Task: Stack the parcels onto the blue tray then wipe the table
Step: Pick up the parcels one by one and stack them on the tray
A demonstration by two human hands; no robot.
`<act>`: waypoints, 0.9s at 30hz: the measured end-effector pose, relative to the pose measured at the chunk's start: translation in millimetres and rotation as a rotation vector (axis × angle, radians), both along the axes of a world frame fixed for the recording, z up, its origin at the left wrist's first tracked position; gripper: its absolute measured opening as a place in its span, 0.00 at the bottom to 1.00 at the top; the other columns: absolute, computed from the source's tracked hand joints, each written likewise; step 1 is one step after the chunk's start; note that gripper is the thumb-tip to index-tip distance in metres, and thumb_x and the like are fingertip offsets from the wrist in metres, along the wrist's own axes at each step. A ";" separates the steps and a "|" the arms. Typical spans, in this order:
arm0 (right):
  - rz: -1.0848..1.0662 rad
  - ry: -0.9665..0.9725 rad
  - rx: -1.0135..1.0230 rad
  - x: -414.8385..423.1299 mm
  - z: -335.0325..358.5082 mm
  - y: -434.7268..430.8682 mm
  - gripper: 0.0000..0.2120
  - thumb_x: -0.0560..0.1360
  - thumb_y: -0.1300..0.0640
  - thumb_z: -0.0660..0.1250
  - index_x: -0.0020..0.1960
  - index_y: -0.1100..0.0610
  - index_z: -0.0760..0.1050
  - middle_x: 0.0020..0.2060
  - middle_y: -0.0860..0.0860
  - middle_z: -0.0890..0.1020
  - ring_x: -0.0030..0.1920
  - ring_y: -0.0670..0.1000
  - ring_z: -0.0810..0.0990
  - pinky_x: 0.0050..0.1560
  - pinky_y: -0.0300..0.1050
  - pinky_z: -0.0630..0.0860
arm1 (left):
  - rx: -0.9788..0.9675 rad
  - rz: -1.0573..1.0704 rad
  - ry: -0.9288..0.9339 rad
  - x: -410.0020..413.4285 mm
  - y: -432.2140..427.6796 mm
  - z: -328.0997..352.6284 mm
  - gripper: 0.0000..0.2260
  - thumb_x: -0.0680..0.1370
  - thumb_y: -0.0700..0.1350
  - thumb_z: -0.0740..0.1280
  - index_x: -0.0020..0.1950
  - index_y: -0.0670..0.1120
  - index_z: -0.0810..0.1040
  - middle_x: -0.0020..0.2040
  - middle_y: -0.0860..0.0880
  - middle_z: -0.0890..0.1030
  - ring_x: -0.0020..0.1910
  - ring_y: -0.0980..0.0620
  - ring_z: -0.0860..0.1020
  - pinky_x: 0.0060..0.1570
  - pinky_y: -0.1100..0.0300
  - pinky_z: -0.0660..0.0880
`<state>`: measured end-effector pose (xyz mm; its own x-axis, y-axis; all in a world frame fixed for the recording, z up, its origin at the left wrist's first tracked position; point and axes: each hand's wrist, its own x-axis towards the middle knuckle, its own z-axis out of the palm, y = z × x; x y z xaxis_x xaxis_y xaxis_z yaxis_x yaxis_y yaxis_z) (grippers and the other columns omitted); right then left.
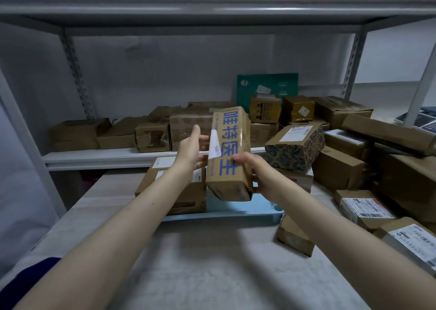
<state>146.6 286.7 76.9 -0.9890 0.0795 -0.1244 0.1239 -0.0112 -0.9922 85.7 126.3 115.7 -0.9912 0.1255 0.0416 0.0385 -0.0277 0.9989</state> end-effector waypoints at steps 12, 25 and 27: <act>0.314 0.114 -0.864 5.0 -11.0 1.5 0.35 0.63 0.34 0.63 0.59 0.57 0.82 0.62 0.63 0.78 0.65 0.66 0.71 0.68 0.70 0.61 | 0.177 -0.403 -0.280 1.0 -18.6 -20.8 0.33 0.67 0.69 0.68 0.63 0.48 0.79 0.63 0.42 0.77 0.59 0.42 0.75 0.63 0.45 0.70; 0.048 -0.177 -0.361 -22.2 -10.4 -6.8 0.21 0.72 0.38 0.67 0.57 0.51 0.78 0.50 0.54 0.84 0.53 0.56 0.81 0.49 0.50 0.78 | 0.170 0.056 -0.243 -4.5 -38.3 -12.1 0.29 0.69 0.64 0.71 0.60 0.45 0.74 0.54 0.47 0.79 0.54 0.45 0.77 0.43 0.48 0.78; 0.087 -0.183 -0.447 -24.8 -10.2 -14.7 0.19 0.72 0.41 0.66 0.56 0.53 0.78 0.50 0.55 0.82 0.51 0.56 0.80 0.49 0.49 0.78 | 0.173 0.055 -0.176 -6.9 -44.0 -10.6 0.19 0.76 0.60 0.67 0.56 0.45 0.75 0.50 0.48 0.81 0.48 0.48 0.80 0.38 0.53 0.78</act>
<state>121.8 272.0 66.8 -0.9484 -0.1032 -0.2998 0.3151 -0.4133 -0.8544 78.8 82.3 105.1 -0.9902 0.0769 -0.1164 -0.1298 -0.2018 0.9708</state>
